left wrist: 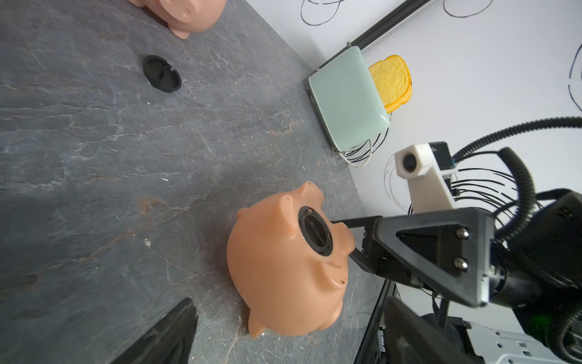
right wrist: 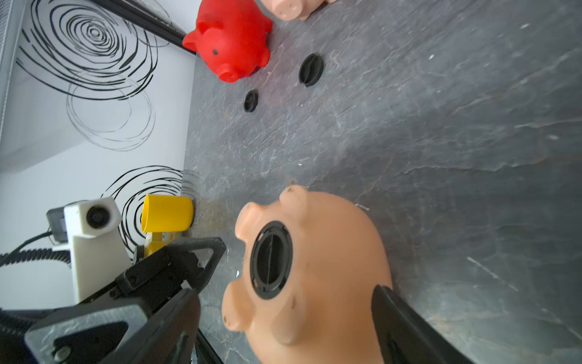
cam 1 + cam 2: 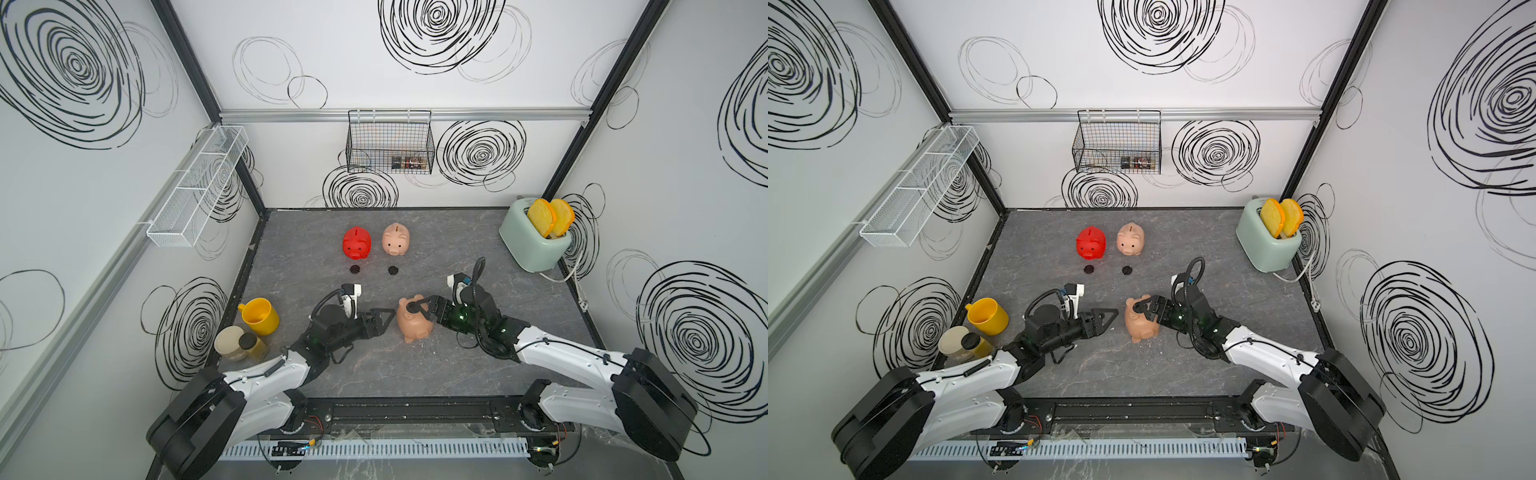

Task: Open piggy banks
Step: Move the piggy bank to the center of the board, then adjust the piggy bank at the center of the board.

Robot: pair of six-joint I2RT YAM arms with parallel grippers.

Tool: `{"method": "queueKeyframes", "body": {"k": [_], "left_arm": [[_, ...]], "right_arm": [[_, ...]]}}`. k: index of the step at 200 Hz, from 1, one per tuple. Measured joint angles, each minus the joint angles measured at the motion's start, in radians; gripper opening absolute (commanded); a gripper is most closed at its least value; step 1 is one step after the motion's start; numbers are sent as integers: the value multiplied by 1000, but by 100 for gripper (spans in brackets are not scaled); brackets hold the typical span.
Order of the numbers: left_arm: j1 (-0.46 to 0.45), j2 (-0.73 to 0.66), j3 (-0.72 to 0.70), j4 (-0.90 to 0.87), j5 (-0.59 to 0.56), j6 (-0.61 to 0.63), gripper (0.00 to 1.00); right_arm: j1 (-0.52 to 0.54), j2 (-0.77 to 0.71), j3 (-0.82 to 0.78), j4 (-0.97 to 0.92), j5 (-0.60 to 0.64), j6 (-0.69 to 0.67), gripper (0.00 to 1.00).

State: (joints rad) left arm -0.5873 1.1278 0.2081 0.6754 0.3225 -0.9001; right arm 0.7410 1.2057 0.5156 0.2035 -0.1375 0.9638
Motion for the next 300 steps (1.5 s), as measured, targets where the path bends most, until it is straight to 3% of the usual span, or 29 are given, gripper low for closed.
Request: {"method": "queueKeyframes", "body": {"k": [74,160,195,251,300], "left_arm": [[-152,98,-7,104,-85,-50,96],[-153,203,-7,204,-117,-89,96],[-153,221,-7,223,-117,-98,96],[-141,260,-10,295,-100,-123,96],[-134,298,-10,348,-70,-146,96]], "right_arm": [[-56,73,72,-89,-80,-97,76],[-90,108,41,-50,-186,-97,72],[-95,108,24,-19,-204,-88,64],[-139,96,-68,141,-257,-2,54],[-176,75,-172,186,-266,81,52]]}}
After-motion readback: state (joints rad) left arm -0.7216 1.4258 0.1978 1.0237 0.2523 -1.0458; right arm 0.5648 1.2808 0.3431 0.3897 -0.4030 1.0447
